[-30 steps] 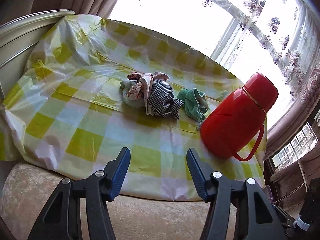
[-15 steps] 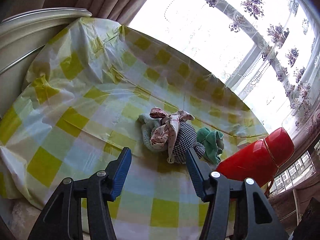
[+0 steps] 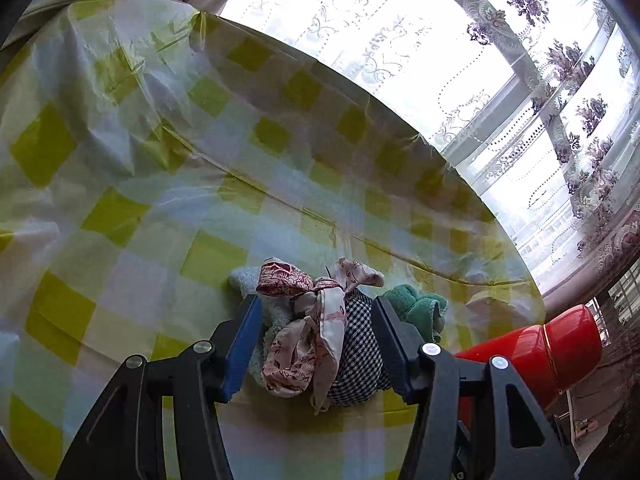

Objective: Organize soft objects
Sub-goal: 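Grasp the pink-white floral cloth with the left tool while the right grasps the green towel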

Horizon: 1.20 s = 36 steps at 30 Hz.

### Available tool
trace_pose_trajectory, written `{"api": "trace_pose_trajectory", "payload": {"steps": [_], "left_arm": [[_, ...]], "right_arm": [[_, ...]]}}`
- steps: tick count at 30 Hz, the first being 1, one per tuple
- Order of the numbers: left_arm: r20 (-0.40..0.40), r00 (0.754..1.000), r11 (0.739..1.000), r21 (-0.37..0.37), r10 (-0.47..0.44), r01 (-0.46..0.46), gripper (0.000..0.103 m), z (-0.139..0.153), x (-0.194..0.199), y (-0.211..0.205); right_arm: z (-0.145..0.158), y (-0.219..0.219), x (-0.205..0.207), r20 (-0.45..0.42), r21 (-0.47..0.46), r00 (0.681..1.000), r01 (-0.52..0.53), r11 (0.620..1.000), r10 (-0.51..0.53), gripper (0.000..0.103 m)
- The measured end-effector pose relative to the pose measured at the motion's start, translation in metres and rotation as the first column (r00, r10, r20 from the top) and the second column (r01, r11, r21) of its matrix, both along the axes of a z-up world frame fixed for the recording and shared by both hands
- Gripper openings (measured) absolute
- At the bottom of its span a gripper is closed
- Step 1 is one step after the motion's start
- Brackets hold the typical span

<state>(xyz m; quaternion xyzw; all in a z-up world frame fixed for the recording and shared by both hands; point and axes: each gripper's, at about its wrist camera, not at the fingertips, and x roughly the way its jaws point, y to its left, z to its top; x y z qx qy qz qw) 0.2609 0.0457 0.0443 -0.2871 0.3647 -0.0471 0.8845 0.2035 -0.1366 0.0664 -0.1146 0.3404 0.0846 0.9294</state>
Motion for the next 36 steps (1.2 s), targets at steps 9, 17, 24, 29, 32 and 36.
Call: {"api": "trace_pose_trajectory", "payload": {"steps": [9,17,24,29,32,36], "left_arm": [[-0.033,0.996,0.995,0.041,-0.084,0.086,0.058,-0.026,0.039,-0.012],[-0.042,0.996,0.987,0.137,-0.083,0.088,0.033,-0.049,0.036,-0.018],[0.103,0.993,0.996,0.055,0.058,-0.064,0.028,-0.037,0.005,0.012],[0.123,0.983,0.99,0.015,0.134,-0.137,0.028,-0.041,-0.001,0.028],[0.125,0.978,0.986,-0.004,0.164,-0.165,0.028,-0.043,-0.004,0.036],[0.122,0.976,0.984,-0.021,0.18,-0.179,0.028,-0.046,-0.006,0.041]], "right_arm": [[-0.002,0.011,0.07,0.013,-0.11,0.994,0.112,0.988,-0.112,0.084],[-0.025,0.016,0.118,-0.02,-0.169,0.982,0.182,0.969,-0.188,0.084],[-0.051,0.017,0.145,-0.038,-0.226,0.971,0.223,0.948,-0.238,0.084],[-0.06,0.011,0.162,-0.043,-0.253,0.956,0.271,0.929,-0.29,0.084],[-0.068,0.006,0.171,-0.08,-0.245,0.946,0.285,0.926,-0.313,0.084],[-0.084,-0.009,0.179,-0.198,-0.173,0.922,0.302,0.937,-0.334,0.075]]}}
